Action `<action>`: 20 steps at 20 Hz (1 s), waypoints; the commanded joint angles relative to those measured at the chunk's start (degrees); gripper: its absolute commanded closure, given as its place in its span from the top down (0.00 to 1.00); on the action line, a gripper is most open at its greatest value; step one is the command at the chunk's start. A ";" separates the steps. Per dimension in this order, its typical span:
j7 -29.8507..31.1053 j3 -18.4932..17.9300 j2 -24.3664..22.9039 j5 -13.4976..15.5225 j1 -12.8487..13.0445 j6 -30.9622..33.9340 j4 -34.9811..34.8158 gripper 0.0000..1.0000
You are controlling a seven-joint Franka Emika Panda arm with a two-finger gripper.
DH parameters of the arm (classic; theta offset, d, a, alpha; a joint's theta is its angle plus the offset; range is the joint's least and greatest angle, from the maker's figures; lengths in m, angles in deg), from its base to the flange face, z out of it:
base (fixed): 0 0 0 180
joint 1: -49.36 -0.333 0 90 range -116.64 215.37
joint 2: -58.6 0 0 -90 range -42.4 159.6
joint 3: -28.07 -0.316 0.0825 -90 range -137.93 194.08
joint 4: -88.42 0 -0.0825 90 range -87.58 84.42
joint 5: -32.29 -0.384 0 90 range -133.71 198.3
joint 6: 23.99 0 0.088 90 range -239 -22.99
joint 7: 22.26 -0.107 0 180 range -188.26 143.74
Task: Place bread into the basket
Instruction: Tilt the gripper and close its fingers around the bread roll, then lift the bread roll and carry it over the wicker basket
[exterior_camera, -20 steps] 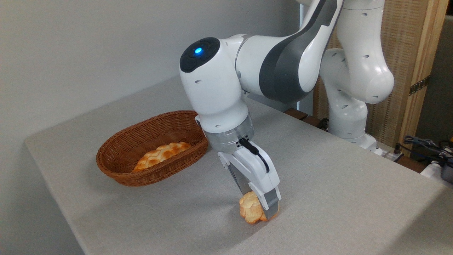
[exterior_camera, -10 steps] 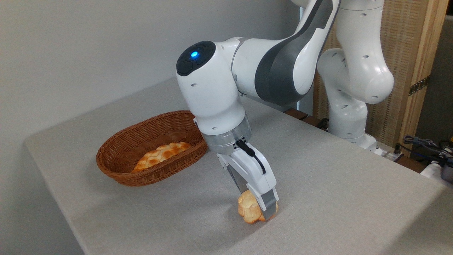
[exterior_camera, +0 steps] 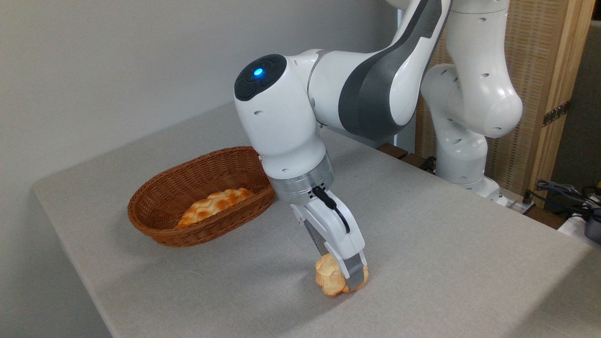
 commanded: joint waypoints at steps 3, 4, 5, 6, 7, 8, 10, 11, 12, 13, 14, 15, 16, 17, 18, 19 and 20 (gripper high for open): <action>-1.32 -0.50 -0.48 -0.64 0.30 -0.35 0.03 0.44; -1.32 -0.50 -0.48 -0.64 0.30 -0.35 0.03 0.44; -1.32 -0.50 -0.48 -0.64 0.30 -0.35 0.03 0.44; -1.32 -0.50 -0.57 -0.47 0.30 -0.35 0.20 0.45; -1.32 -0.50 -0.65 -0.38 0.30 -0.35 0.29 0.45; -1.24 -0.41 -0.83 -0.29 0.30 -0.35 0.64 0.45; -0.97 -0.15 -1.27 -0.03 0.47 -0.27 0.90 0.46; -0.97 0.11 -1.71 0.84 0.56 -0.27 1.51 0.46; -0.88 0.98 -1.71 2.42 0.65 -0.27 2.30 0.46; -0.71 1.95 -2.06 4.09 0.65 -0.27 3.27 0.46; -0.36 3.09 -2.15 5.58 0.82 -0.27 3.89 0.46; 0.08 4.84 -2.15 6.99 0.82 -0.27 4.85 0.46; 0.69 5.82 -2.15 7.61 0.82 -0.27 5.38 0.46; 2.35 7.31 -2.15 8.49 0.82 -0.27 6.08 0.46; 3.24 7.93 -2.15 8.93 0.82 -0.27 6.44 0.47; 4.90 9.24 -2.15 9.98 0.82 -0.27 7.14 0.51; 6.74 11.00 -2.15 11.64 0.82 -0.27 7.84 0.52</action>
